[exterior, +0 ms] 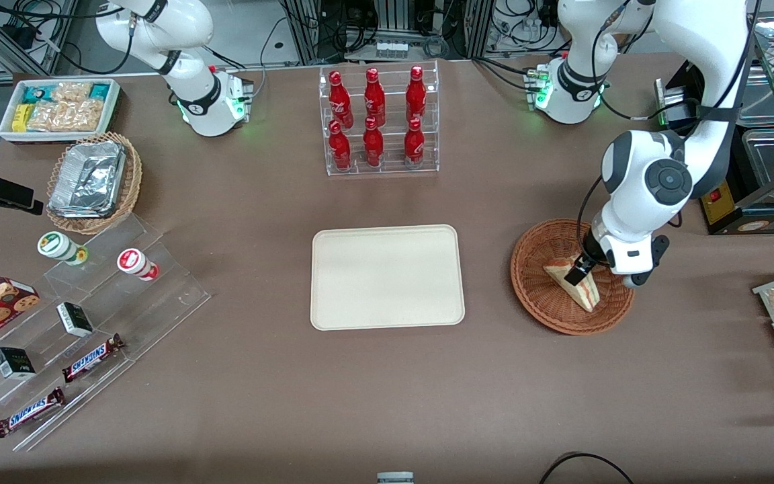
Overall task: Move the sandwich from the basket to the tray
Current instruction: 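Lower the left gripper and close it on the triangular sandwich, then lift the sandwich and carry it over the white tray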
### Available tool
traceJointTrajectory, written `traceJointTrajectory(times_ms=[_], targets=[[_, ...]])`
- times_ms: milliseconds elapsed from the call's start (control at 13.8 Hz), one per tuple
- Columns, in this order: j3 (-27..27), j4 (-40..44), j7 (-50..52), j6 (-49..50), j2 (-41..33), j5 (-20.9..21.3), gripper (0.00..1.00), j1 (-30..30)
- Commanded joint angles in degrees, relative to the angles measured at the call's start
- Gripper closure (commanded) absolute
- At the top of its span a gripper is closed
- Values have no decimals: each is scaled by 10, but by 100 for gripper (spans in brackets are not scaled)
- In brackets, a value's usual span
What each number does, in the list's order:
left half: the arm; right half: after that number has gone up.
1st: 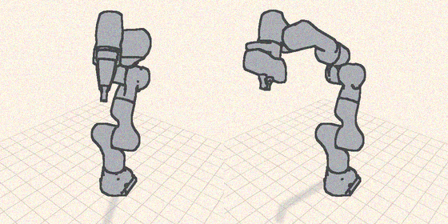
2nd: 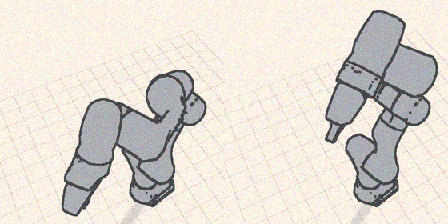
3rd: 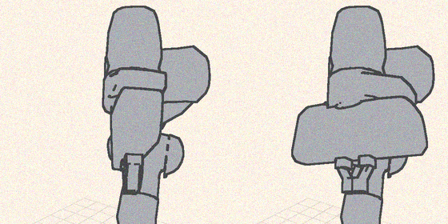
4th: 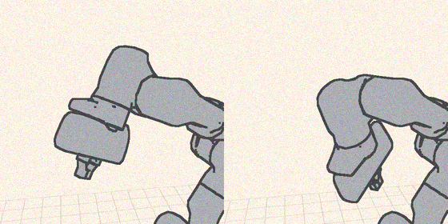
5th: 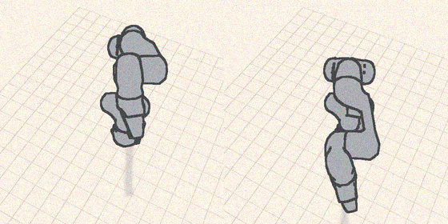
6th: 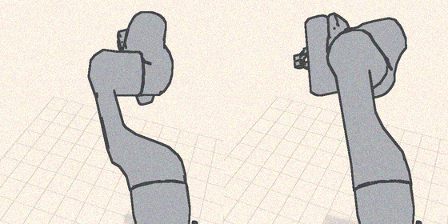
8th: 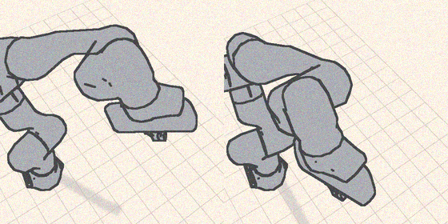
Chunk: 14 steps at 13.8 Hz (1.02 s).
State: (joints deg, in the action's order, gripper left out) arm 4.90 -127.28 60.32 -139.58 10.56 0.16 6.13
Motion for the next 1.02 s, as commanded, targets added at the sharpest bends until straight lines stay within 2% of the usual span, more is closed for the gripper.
traceJointTrajectory(times_ms=[0, 363, 435, 508, 581, 726, 944], targets=[[-1, 2, 16, -13, 24, 24, 0, 4], [-1, 3, 17, -47, 57, 27, 0, -1], [-1, 3, 19, -48, 61, 27, 12, -1], [-1, 3, 28, -47, 61, 26, 60, -1], [-1, 4, 30, -45, 59, 24, 99, -1], [-1, 32, 30, -26, 54, 24, 100, -1], [-1, 114, 4, 93, 52, 25, 100, 1]])
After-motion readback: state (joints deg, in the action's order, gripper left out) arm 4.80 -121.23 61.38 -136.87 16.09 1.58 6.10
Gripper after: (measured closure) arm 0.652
